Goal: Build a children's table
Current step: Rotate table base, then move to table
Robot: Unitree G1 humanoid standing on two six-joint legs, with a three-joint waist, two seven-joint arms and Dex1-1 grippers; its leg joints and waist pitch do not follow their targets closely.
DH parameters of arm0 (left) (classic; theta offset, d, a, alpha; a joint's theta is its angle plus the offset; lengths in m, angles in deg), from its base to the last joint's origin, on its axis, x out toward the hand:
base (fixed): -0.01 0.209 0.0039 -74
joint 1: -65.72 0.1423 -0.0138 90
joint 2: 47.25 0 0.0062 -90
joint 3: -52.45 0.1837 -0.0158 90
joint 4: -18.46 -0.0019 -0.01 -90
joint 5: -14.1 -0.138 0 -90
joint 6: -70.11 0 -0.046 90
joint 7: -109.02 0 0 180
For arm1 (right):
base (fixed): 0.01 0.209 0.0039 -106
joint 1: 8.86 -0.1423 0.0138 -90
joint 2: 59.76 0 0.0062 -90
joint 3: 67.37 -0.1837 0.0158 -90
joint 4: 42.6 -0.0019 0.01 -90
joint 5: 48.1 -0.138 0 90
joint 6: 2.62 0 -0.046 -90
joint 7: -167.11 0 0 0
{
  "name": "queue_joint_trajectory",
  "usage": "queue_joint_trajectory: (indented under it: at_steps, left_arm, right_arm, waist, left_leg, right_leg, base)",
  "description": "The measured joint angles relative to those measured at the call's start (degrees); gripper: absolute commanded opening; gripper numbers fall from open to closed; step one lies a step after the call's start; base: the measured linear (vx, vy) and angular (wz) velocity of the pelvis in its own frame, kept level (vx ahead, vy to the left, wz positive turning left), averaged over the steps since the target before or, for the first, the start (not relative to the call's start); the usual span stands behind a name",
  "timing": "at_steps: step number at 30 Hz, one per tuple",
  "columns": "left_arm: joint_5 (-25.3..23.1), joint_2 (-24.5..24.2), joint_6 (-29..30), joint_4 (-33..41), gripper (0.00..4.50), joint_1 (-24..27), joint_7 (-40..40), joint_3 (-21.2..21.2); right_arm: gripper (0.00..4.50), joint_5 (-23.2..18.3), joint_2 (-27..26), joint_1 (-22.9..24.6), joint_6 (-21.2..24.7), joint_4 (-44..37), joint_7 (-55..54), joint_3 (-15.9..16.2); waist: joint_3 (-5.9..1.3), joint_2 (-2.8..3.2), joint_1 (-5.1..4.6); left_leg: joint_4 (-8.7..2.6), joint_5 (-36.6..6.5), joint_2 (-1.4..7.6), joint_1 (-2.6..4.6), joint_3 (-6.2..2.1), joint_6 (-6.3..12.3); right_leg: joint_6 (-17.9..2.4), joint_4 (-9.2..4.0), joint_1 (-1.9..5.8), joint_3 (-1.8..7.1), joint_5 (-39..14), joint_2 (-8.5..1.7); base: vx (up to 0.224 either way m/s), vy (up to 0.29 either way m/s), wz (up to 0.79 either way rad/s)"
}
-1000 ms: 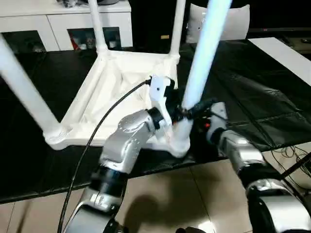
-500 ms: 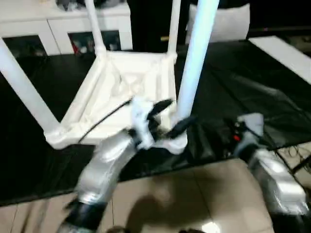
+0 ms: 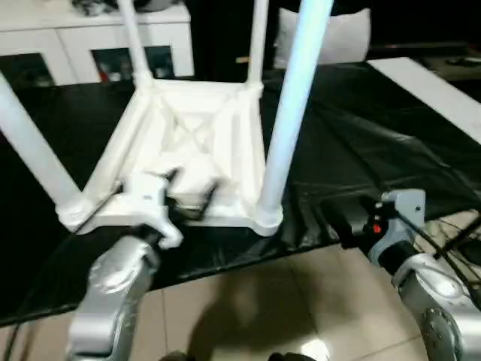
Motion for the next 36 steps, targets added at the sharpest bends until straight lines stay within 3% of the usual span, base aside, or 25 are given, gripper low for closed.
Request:
queue_joint_trajectory:
  at_steps: [4,8,9,10,11,12,13,14,15,16,17,18,19,20,21,22,23,24,26,28,31,32,35,36]
  left_arm:
    - [-0.94,0.36,1.13,1.91,4.37,0.23,-2.48,-0.22]
    - [-1.67,0.42,2.49,2.34,4.37,0.06,-3.8,0.4]
    - [-2.02,0.49,3.4,2.46,4.37,-0.12,-4.59,0.5]
    - [-2.19,0.5,3.95,2.54,4.37,-0.62,-4.97,0.59]
    - [-2.43,0.5,4.27,2.79,4.37,-0.96,-5.13,0.69]
    - [-2.58,0.45,4.4,3.3,4.37,-0.76,-5.59,0.59]
    - [-2.62,0.44,4.5,3.38,4.37,-0.72,-5.77,0.54]
    - [-2.68,0.32,4.7,3.38,4.37,-0.5,-5.94,0.29]
    - [-2.71,0.11,4.98,3.41,4.37,-0.35,-6.27,-0.31]
    - [-2.67,0.14,5.48,3.43,4.37,-0.36,-6.67,-0.75]
    - [-2.66,0.22,6.02,3.41,4.37,-0.39,-7.01,-0.83]
    - [-2.66,0.88,6.48,3.39,4.37,0.04,-7.16,-0.71]
    - [-2.65,1.21,6.88,3.36,4.37,0.4,-7.29,-0.43]
    - [-2.6,1.2,7.08,3.41,4.37,0.17,-7.29,0.28]
    - [-2.57,1.22,7.1,3.69,4.37,-0.65,-7.27,0.84]
    - [-2.58,0.91,7.12,4.09,4.37,-1.28,-7.28,0.85]
    - [-2.65,0.7,7.17,4.3,4.37,-1.35,-7.37,0.57]
    - [-2.71,0.66,7.36,4.23,4.37,-1.17,-7.42,0.47]
    - [-2.62,0.67,7.42,4.23,4.37,-1.04,-7.25,0.59]
    - [-2.46,0.57,7.41,4.24,4.37,-1.08,-6.9,0.59]
    - [-2.12,0.57,7.41,4.27,4.37,-1.17,-6.83,0.58]
    - [-2.0,0.55,7.41,4.27,4.37,-1.11,-6.84,0.54]
    - [-1.81,0.53,7.42,4.28,4.37,-1.01,-6.87,0.46]
    - [-1.74,0.33,7.41,4.38,4.37,-1.09,-6.89,0.35]
  right_arm:
    - [4.5,-0.65,-1.39,-0.08,1.79,-1.73,-1.05,0.59]
    - [4.5,-0.19,-0.96,0.0,1.93,-1.87,-1.19,2.24]
    - [4.5,-0.11,-1.01,0.0,1.87,-1.77,-1.18,2.5]
    - [4.5,0.07,-1.09,0.2,1.8,-1.6,-1.19,2.5]
    - [4.5,0.46,-1.13,0.62,1.32,-0.71,-1.07,2.81]
    - [4.5,0.92,-1.19,1.21,0.59,0.52,-0.77,3.72]
    - [4.5,1.18,-1.39,1.26,0.08,1.37,-0.55,4.24]
    - [4.5,1.12,-1.72,1.27,-0.2,1.83,-0.47,4.58]
    - [4.5,0.99,-2.54,1.1,-0.42,1.88,-0.48,4.57]
    - [4.5,0.82,-2.75,0.94,-0.53,1.88,-0.52,4.59]
    - [4.5,0.82,-2.52,0.93,-0.79,1.87,-0.51,4.56]
    - [4.5,0.94,-1.48,1.07,-0.99,2.1,-0.45,4.47]
    - [4.5,1.1,-0.83,1.48,-1.13,2.17,-0.45,4.28]
    - [4.5,1.15,-0.73,1.99,-1.36,2.19,-0.45,3.86]
    - [4.5,1.17,-0.74,2.44,-1.32,2.23,-0.52,3.42]
    - [4.5,1.19,-1.14,1.98,-1.08,2.43,-0.73,3.19]
    - [4.5,1.15,-1.28,1.55,-0.77,2.53,-0.87,3.48]
    - [4.5,1.12,-1.48,1.07,-0.62,2.5,-0.95,3.92]
    - [4.5,1.13,-1.46,0.43,-0.51,2.45,-1.07,3.92]
    - [4.5,1.12,-1.44,0.18,-0.38,2.19,-1.22,3.87]
    - [4.5,1.52,-0.38,0.19,-0.45,2.07,-1.16,4.3]
    - [4.5,1.67,-0.29,0.21,-0.46,2.07,-1.13,4.46]
    - [4.5,1.64,-0.45,0.2,-0.47,1.93,-1.06,4.61]
    - [4.5,1.64,-0.49,0.2,-0.51,1.88,-1.03,4.62]
  waist:
    - [0.13,0.17,-0.83]
    - [0.5,0.12,-1.28]
    - [0.85,0.25,-1.23]
    - [1.29,0.87,-1.28]
    - [1.54,0.81,-1.1]
    - [1.54,0.06,-0.97]
    - [1.7,-0.35,-0.62]
    - [2.0,-0.6,-0.51]
    - [2.13,-0.47,0.73]
    - [2.11,-0.7,1.65]
    - [2.07,-1.66,2.41]
    - [2.32,-1.89,3.78]
    - [2.21,-1.81,4.66]
    - [1.97,-1.69,5.16]
    - [1.7,-1.23,5.2]
    - [1.52,-0.48,5.24]
    - [1.57,-0.73,5.24]
    - [1.56,-0.68,5.19]
    - [1.63,-0.39,5.11]
    - [1.65,-0.09,5.05]
    - [1.78,0.35,4.3]
    - [1.99,0.45,3.83]
    - [2.89,0.69,2.31]
    - [3.32,0.77,2.08]
  left_leg:
    - [-0.26,-0.02,0.12,0.16,-0.28,0.02]
    - [-0.21,-0.06,-0.06,0.43,-0.34,0.09]
    - [-0.34,-0.06,-0.28,-0.18,-1.1,0.07]
    - [-0.5,-0.06,-1.06,-0.68,-2.79,0.05]
    - [-0.83,-0.05,-1.56,-0.9,-3.77,0.03]
    - [-0.96,-0.04,-2.51,-0.79,-4.92,0.03]
    - [-0.96,-0.03,-2.93,-0.86,-5.79,0.01]
    - [-1.04,0.07,-2.04,-0.52,-5.22,-0.18]
    - [-1.27,0.13,-0.48,-0.52,-4.05,-0.3]
    - [-1.69,0.28,0.56,-0.52,-2.96,-0.56]
    - [-1.58,-0.12,0.71,-0.26,-1.65,-0.58]
    - [2.32,-3.55,1.09,-0.68,-0.73,0.73]
    - [5.46,-4.53,-0.29,-0.8,-0.85,2.43]
    - [6.16,-4.7,-2.35,-0.44,-1.37,2.75]
    - [3.34,-4.79,-4.45,0.93,-1.23,3.0]
    - [1.25,-3.91,-4.68,1.62,-1.81,1.44]
    - [1.09,-3.75,-4.22,1.57,-1.71,1.42]
    - [1.29,-3.71,-3.69,1.27,-1.87,1.36]
    - [1.14,-3.72,-3.12,1.33,-1.91,1.35]
    - [0.77,-3.71,-2.59,1.35,-1.99,1.32]
    - [0.3,-3.37,-1.76,1.95,-1.71,0.26]
    - [0.29,-3.44,-1.64,2.35,-1.73,0.15]
    - [0.0,-4.07,-1.58,4.43,-1.7,-0.37]
    - [-0.22,-4.34,-1.51,5.03,-1.57,-0.4]
  right_leg:
    - [0.0,-1.48,1.02,-0.79,0.0,-0.05]
    - [0.0,-1.68,0.86,-0.83,0.0,-0.17]
    - [-0.02,-1.82,1.59,-1.66,-0.04,-0.23]
    - [0.09,-1.14,1.8,-2.47,-0.81,-0.44]
    - [-0.55,0.48,1.57,-2.08,-2.33,-0.21]
    - [-1.77,2.98,1.78,-1.31,-3.26,-0.14]
    - [-2.4,3.67,1.7,-0.86,-3.63,0.06]
    - [-2.78,4.24,1.33,-0.47,-3.83,0.91]
    - [-2.98,5.13,1.23,-0.53,-4.14,1.64]
    - [-2.96,6.07,0.95,-0.39,-4.59,2.01]
    - [-2.78,6.56,0.39,-0.21,-4.48,2.26]
    - [-3.23,6.86,-0.2,0.15,-4.59,2.59]
    - [-3.34,6.73,-0.04,0.8,-4.66,2.79]
    - [-3.28,6.44,-0.48,1.18,-4.62,2.81]
    - [-2.83,5.93,-1.11,1.4,-4.35,3.52]
    - [-2.89,5.56,-1.35,1.34,-3.8,4.37]
    - [-3.21,5.26,-1.56,1.11,-2.93,4.58]
    - [-4.27,4.73,-1.34,0.83,-2.21,5.16]
    - [-4.61,3.81,-0.86,0.56,-2.31,5.71]
    - [-4.55,2.67,-0.37,-0.35,-2.27,5.76]
    - [-4.23,1.14,0.48,-1.38,-2.07,5.72]
    - [-4.24,0.72,1.04,-1.76,-2.08,5.61]
    - [-4.24,-0.35,3.17,-3.35,-2.26,4.71]
    - [-3.64,1.57,4.08,-3.68,-4.1,4.19]
  base:
    - [0.0,0.0,0.0]
    - [0.0,0.0,0.0]
    - [-0.071,-0.002,0.15]
    - [-0.071,-0.002,0.15]
    - [-0.053,-0.044,0.44]
    - [0.042,-0.139,0.69]
    - [0.042,-0.139,0.69]
    - [0.062,-0.239,0.69]
    - [0.03,-0.3,0.45]
    - [0.03,-0.3,0.45]
    - [-0.006,-0.303,0.35]
    - [0.047,-0.228,0.07]
    - [0.047,-0.228,0.07]
    - [0.07,-0.172,0.03]
    - [-0.003,-0.149,0.24]
    - [-0.003,-0.149,0.24]
    - [-0.045,-0.14,0.11]
    - [-0.041,-0.123,0.02]
    - [-0.029,-0.092,0.03]
    - [0.0,0.0,0.0]
    - [0.0,0.0,0.0]
    - [0.005,0.051,0.01]
    - [0.014,0.053,0.0]
    - [0.0,0.0,0.0]
